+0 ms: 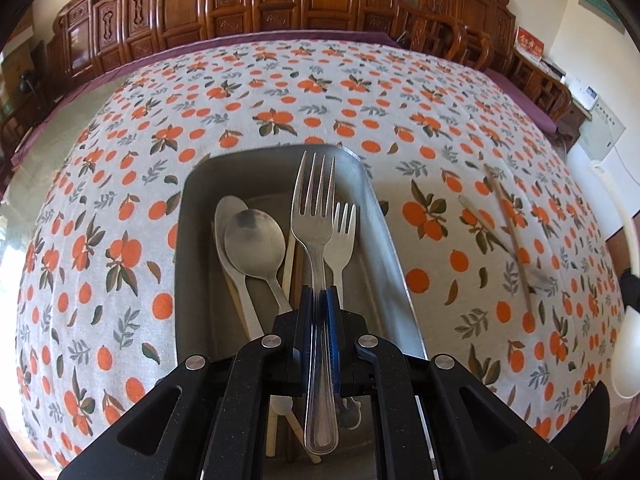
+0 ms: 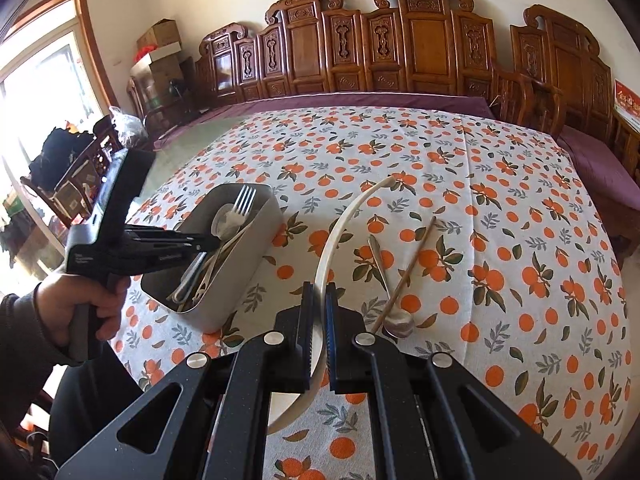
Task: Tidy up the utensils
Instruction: 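Lower the steel fork into the tray and open the left tool while the right carries the white spoon, then lower the white spoon into the tray, open the right tool and lift away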
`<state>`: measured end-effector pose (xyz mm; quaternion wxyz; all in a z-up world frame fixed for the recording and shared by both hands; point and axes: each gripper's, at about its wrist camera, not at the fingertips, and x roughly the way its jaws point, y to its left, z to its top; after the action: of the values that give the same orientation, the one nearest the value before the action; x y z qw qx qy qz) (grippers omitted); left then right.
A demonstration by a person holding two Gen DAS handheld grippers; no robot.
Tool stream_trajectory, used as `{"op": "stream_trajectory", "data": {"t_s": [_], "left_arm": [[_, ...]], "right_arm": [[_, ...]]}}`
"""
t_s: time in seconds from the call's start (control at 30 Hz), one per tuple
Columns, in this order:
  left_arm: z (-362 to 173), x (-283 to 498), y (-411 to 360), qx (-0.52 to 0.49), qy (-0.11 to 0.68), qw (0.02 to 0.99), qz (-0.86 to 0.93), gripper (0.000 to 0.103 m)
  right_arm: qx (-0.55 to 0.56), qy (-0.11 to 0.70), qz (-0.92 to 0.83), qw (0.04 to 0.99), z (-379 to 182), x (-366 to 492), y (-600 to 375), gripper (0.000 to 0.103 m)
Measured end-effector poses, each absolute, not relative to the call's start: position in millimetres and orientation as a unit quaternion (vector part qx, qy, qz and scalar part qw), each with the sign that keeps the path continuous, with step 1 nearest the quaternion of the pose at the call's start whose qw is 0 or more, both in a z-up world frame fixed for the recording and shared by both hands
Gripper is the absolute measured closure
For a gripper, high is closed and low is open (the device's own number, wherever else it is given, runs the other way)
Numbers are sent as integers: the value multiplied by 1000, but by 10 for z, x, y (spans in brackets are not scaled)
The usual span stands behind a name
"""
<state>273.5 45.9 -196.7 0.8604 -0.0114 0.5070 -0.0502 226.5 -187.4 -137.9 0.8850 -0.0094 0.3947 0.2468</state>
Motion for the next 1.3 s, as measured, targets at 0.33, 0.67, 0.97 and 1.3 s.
{"op": "stream_trajectory", "data": {"t_s": [0.33, 0.67, 0.97, 1.3], "left_arm": [[-2061, 2755, 437, -4, 525, 850, -43, 97], [-1679, 2526, 660, -6, 487, 872, -49, 97], [-1406, 2252, 971, 3, 463, 885, -51, 97], [-1304, 1995, 1268, -14, 448, 893, -49, 95]], "right_arm": [[-18, 393, 244, 886, -1319, 2200, -1871, 96], [-24, 390, 259, 883, -1274, 2246, -1585, 96], [-41, 389, 287, 874, -1265, 2337, -1056, 96], [-46, 397, 310, 863, -1337, 2507, -613, 96]]}}
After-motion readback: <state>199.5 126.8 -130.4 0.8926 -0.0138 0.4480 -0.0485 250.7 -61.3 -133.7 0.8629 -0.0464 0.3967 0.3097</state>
